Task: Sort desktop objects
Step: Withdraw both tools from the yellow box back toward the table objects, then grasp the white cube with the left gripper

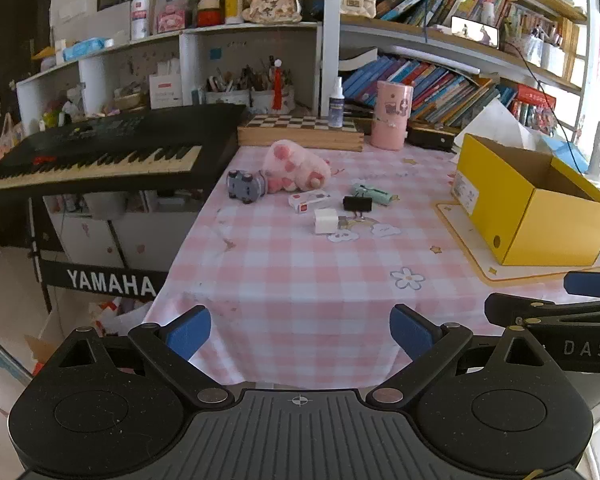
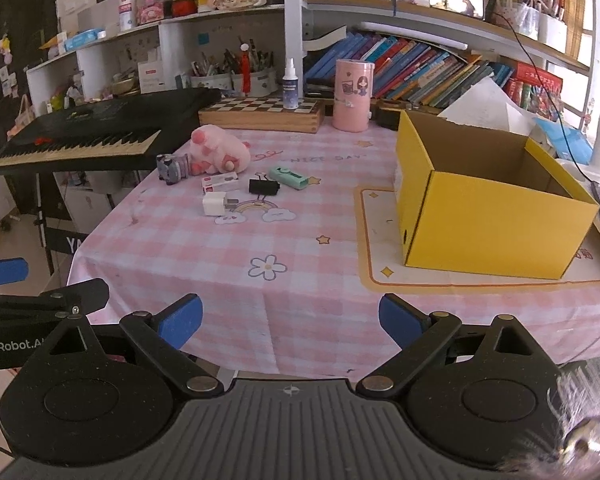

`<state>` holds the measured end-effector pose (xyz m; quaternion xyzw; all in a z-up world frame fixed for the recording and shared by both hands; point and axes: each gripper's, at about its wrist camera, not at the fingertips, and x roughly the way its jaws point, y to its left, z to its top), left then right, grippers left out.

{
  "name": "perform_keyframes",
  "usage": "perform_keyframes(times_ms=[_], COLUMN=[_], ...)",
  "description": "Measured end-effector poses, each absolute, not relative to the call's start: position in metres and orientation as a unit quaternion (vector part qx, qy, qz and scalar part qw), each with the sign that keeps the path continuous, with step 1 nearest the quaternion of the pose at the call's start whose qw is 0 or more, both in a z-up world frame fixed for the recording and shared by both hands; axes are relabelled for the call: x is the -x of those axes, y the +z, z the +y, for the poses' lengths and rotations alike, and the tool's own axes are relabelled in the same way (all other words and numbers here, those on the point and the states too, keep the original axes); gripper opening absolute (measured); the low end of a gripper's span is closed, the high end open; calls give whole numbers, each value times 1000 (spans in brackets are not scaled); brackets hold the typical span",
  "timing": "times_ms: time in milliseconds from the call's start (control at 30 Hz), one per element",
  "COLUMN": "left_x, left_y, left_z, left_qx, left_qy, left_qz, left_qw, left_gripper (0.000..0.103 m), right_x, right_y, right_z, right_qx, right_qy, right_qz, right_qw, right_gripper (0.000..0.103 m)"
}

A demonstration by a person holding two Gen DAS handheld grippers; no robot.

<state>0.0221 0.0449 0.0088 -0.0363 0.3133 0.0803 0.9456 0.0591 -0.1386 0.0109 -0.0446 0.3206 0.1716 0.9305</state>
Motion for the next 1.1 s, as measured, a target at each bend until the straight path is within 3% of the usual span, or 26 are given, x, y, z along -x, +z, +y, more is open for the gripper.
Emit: perform_keyframes(times_ms=[533,867,1100], left_x=[-77,-132,-169], left_y=[4,-1,-5], left_z=[48,41,37], left_qx=[38,51,45], left_qy=[107,114,110], left_qz=[323,333,342], left_qw=[939,934,932], left_gripper=[96,95,88], right_x=[-136,-204,-240], right_y=[7,7,7], right_z=[-115,-120,-120], right_qx=[62,42,36], right_qy=[214,242,253], right_qz=[329,335,340], right_qw=[918,910,905], right_gripper=[89,71,70])
